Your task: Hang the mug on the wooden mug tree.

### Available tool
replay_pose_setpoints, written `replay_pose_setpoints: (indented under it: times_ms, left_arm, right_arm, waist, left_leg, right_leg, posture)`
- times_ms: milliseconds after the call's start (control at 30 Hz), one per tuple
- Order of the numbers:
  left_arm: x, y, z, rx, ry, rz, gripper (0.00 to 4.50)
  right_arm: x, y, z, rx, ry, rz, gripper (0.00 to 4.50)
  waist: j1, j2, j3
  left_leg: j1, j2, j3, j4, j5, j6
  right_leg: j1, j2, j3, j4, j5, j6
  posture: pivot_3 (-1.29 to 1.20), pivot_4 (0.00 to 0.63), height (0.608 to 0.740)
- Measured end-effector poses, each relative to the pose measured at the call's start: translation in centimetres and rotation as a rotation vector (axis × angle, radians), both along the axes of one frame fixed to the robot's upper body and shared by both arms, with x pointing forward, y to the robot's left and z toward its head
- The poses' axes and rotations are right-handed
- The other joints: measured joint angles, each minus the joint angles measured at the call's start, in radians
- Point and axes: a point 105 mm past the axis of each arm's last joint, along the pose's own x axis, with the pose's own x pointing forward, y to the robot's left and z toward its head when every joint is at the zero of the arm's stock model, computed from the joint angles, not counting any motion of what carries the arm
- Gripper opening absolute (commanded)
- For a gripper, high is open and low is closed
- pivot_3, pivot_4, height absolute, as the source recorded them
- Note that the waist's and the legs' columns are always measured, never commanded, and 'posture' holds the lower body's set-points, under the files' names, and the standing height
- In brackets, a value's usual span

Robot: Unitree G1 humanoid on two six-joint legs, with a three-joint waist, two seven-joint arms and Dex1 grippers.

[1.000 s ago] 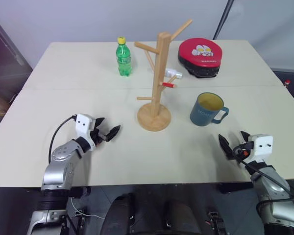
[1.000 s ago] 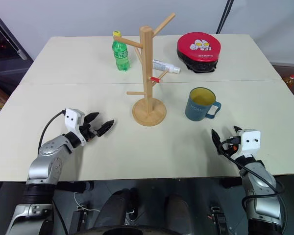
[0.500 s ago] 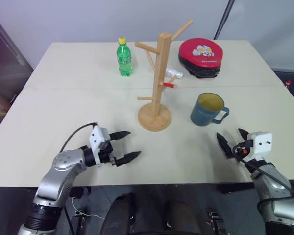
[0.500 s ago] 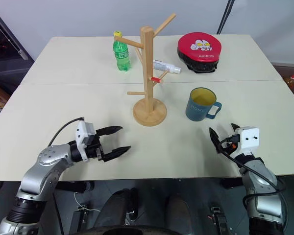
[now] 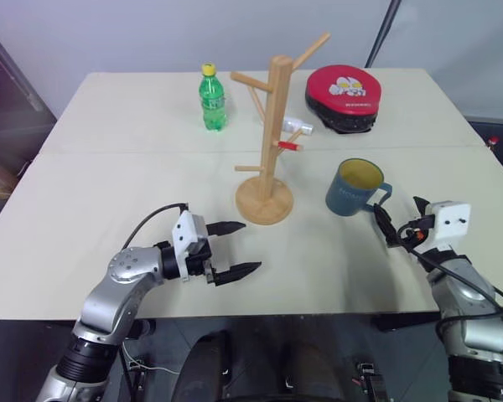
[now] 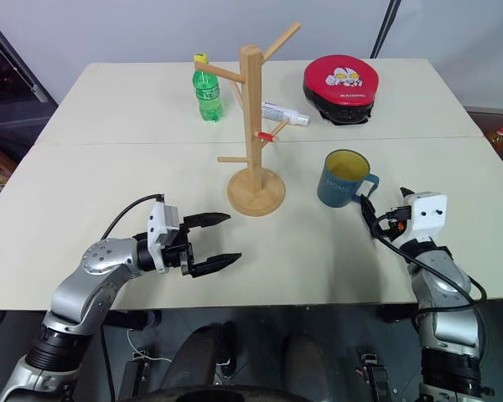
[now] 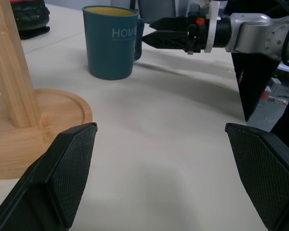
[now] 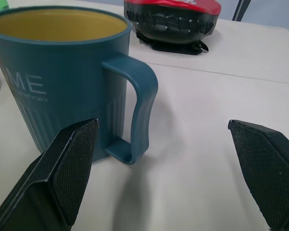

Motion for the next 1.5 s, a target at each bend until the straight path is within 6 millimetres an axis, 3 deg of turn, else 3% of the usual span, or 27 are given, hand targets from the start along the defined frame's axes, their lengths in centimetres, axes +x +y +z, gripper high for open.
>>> replay_pose_setpoints:
  times_ms: [567,667,900,1133,1267,1367,1500]
  left_arm:
    - [0.1,0.1,0.1,-0.001,-0.024,0.007,4.5]
    - [0.2,0.1,0.1,0.001,-0.025,0.012,4.5]
    - [0.3,0.1,0.2,0.004,-0.025,0.031,4.5]
    - [0.5,0.2,0.7,0.013,-0.035,0.044,4.5]
    - [0.7,0.8,0.7,0.034,-0.035,0.068,4.5]
    - [0.9,1.1,0.8,0.043,-0.035,0.075,4.5]
    - [1.4,1.4,1.2,0.036,-0.046,0.081,4.5]
  right_arm:
    - [2.7,-0.4,-1.9,0.018,0.043,-0.053,4.46]
    - [3.1,-0.3,-2.1,0.023,0.042,-0.046,3.58]
    - [3.6,0.5,-2.4,0.047,0.041,0.012,0.03]
    - [2.6,1.4,-2.4,0.007,0.043,0.086,0.03]
    - [0.7,4.2,-0.5,-0.238,0.02,0.292,0.03]
    - [-1.2,7.9,2.5,-0.516,-0.046,0.525,0.03]
    - [-1.4,11.1,7.8,-0.653,-0.224,0.603,0.03]
  waist:
    - [-0.002,0.0,0.0]
    - [-0.002,0.0,0.0]
    - [-0.002,0.0,0.0]
    - [-0.001,0.001,0.0]
    - [0.0,0.002,0.001]
    - [-0.003,0.005,0.003]
    - [-0.003,0.003,0.003]
  left_leg:
    - [0.0,0.0,0.0,0.0,0.0,0.0]
    - [0.0,0.0,0.0,0.0,0.0,0.0]
    - [0.0,0.0,0.0,0.0,0.0,0.0]
    - [0.0,0.0,0.001,0.0,0.0,0.0]
    - [0.0,0.0,0.001,0.0,0.0,0.0]
    - [0.0,0.001,0.002,0.001,0.0,0.0]
    - [0.0,0.003,0.002,0.002,0.0,0.0]
  right_leg:
    - [0.0,0.001,-0.001,0.001,0.0,0.001]
    - [0.0,0.001,-0.001,0.001,0.0,0.001]
    - [0.0,0.002,-0.001,0.001,0.0,0.001]
    - [0.0,0.002,-0.001,0.001,0.0,0.001]
    - [0.0,0.001,-0.001,0.001,0.0,0.001]
    - [-0.001,0.003,0.0,0.001,0.0,0.001]
    - [-0.001,0.004,0.0,0.001,0.0,0.001]
  posture:
    - [0.0,0.15,0.74]
    - [0.0,0.15,0.74]
    - [0.0,0.15,0.74]
    - [0.0,0.15,0.74]
    - [0.0,0.15,0.74]
    - [0.0,0.15,0.74]
    - [0.0,0.15,0.74]
